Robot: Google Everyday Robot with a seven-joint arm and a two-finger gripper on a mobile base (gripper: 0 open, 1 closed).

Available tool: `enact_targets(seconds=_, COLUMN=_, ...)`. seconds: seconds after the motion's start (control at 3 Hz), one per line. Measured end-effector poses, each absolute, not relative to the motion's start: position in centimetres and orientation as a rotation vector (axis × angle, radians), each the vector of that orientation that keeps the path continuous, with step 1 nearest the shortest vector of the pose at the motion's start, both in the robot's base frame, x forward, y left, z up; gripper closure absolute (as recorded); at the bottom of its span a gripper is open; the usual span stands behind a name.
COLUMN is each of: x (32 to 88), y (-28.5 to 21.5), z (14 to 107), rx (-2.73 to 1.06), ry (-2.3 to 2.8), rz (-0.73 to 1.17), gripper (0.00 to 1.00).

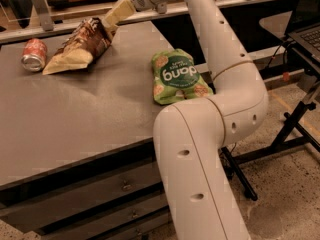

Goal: Move brown chip bag near coke can

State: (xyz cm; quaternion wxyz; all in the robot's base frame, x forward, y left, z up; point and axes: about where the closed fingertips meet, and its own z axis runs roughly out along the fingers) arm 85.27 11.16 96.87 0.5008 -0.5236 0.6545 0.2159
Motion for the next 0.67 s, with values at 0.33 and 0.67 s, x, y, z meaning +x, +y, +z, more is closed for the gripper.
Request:
enact_targets(seconds=0.33, x=84.27, y=9.94, z=97.48, rx=-1.254, ry=1.637, rz=0.528, gripper=0.0)
enact_targets(seconds=0.67, x=84.3, y=10.02, z=97.36, rx=-1.255, ry=1.637, rz=0.529, gripper=0.0)
